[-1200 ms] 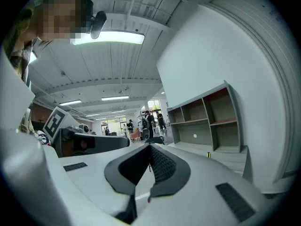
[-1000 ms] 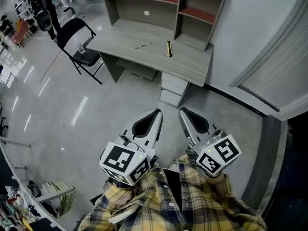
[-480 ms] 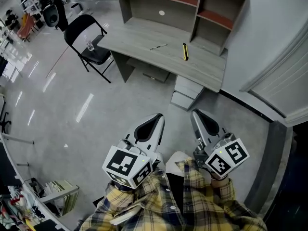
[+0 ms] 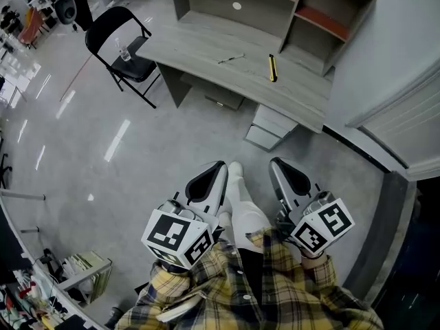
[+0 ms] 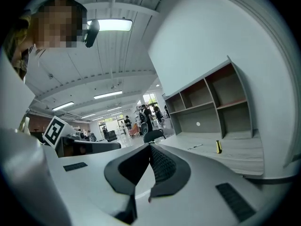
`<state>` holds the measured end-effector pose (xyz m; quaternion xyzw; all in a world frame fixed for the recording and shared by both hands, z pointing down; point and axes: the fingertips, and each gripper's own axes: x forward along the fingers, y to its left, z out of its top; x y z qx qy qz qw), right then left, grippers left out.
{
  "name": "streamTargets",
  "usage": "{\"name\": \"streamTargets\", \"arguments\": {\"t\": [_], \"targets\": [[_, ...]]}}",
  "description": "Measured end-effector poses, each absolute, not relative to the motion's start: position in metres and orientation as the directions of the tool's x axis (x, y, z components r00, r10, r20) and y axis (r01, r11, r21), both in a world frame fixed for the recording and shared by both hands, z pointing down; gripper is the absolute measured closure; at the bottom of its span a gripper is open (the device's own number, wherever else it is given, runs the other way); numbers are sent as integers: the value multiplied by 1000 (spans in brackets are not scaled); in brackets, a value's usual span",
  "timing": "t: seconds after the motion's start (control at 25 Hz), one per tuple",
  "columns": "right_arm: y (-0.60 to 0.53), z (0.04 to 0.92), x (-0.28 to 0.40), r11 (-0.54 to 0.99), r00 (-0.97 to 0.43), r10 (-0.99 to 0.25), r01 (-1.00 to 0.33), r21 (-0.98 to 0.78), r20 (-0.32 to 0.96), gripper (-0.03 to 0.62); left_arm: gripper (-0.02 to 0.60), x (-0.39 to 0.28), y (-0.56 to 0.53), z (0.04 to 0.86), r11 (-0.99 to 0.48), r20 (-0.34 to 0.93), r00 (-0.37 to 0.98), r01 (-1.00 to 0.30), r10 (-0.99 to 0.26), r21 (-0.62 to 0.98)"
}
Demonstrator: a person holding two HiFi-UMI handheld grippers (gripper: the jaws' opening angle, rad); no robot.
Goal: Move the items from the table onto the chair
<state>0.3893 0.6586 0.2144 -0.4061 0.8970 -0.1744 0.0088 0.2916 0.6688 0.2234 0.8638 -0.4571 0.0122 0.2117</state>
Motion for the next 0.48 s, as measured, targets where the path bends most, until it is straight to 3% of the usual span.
{"name": "streamTargets", "arguments": {"t": [0.48], "targets": [[481, 200, 380, 659, -722, -687, -667, -348, 83, 577, 577, 285, 496, 208, -458, 227, 532, -834, -816, 307]]}}
